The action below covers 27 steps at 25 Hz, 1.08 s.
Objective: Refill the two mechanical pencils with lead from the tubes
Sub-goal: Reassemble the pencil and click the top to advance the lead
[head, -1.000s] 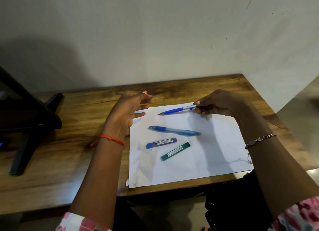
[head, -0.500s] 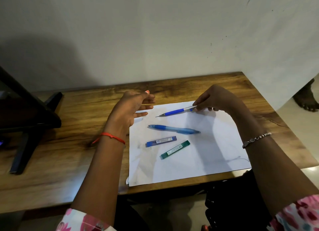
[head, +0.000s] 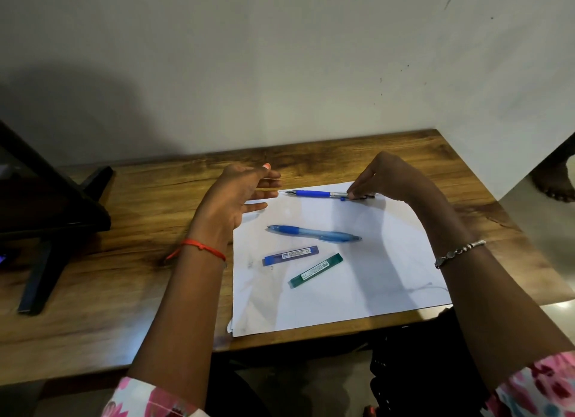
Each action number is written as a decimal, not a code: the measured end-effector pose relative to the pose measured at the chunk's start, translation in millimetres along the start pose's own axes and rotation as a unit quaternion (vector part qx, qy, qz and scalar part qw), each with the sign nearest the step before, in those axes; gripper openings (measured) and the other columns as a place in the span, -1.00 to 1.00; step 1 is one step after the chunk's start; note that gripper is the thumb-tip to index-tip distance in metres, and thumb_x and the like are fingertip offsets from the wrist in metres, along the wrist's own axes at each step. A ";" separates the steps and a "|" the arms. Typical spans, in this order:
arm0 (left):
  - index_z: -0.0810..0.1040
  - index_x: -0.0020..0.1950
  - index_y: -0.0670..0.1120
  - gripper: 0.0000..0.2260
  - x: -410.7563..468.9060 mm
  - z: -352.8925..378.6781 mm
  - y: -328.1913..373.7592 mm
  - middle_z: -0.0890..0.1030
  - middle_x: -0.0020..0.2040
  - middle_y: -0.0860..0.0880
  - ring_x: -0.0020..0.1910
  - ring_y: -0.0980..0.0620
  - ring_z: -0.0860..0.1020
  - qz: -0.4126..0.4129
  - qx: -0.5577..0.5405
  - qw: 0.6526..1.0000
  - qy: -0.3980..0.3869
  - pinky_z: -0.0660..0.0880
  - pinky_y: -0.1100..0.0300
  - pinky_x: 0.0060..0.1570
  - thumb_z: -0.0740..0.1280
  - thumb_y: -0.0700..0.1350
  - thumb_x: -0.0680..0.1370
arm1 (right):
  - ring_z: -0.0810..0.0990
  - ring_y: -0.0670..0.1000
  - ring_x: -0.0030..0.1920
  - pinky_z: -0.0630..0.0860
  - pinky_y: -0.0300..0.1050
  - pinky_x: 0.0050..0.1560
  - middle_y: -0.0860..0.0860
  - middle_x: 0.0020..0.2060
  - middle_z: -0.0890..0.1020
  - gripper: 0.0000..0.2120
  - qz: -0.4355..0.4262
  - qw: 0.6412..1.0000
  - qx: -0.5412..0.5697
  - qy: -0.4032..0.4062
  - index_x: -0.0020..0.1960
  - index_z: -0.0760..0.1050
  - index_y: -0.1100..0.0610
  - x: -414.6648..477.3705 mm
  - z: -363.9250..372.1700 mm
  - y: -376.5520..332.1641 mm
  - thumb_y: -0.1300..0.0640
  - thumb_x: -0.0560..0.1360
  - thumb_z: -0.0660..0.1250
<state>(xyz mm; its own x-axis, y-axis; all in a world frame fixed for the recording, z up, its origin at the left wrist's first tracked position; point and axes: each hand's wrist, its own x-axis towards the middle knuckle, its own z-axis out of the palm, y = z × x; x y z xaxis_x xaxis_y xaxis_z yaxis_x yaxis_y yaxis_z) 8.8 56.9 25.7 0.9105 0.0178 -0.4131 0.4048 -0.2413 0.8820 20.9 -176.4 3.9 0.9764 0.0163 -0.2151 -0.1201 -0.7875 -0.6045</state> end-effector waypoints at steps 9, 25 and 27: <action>0.59 -0.09 -0.09 -0.77 0.1 -1.7 0.9 0.64 -0.09 -0.03 -0.10 0.05 0.60 0.002 -0.008 1.000 -0.001 0.50 0.08 0.07 0.18 -0.04 0.59 | 0.45 -0.13 -0.34 0.28 -0.50 -0.53 0.08 -0.27 0.64 -0.82 -0.010 1.000 -0.006 -0.012 -0.03 0.67 0.21 3.1 -0.2 -0.6 0.27 0.36 0.47; 0.58 -0.07 -0.10 -0.78 -0.7 -0.3 -0.2 0.62 -0.14 -0.01 -0.14 0.06 0.58 0.003 0.001 1.000 0.004 0.50 0.11 0.02 0.19 -0.04 0.59 | 0.52 -0.05 -0.14 0.39 -0.23 -0.27 0.11 -0.17 0.69 -0.83 -0.018 1.000 0.012 -0.012 -0.05 0.68 0.17 1.0 -0.6 -3.4 0.22 0.35 0.49; 0.58 -0.08 -0.10 -0.79 -0.3 -0.2 -0.3 0.62 -0.13 -0.01 -0.14 0.07 0.58 0.002 0.004 1.000 0.003 0.50 0.12 0.00 0.20 -0.05 0.58 | 0.52 -0.03 -0.13 0.38 -0.21 -0.29 0.12 -0.18 0.67 -0.83 -0.022 1.000 0.001 -0.012 -0.05 0.69 0.17 0.8 -0.1 -4.2 0.21 0.36 0.49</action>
<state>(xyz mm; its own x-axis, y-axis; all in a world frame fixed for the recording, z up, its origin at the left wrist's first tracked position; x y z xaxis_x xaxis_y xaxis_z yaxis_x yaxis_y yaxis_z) 8.5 57.1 25.7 0.9129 0.0222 -0.4075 0.3997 -0.2501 0.8818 22.2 -173.2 6.4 0.9763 0.0656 -0.2060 -0.0773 -0.7842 -0.6157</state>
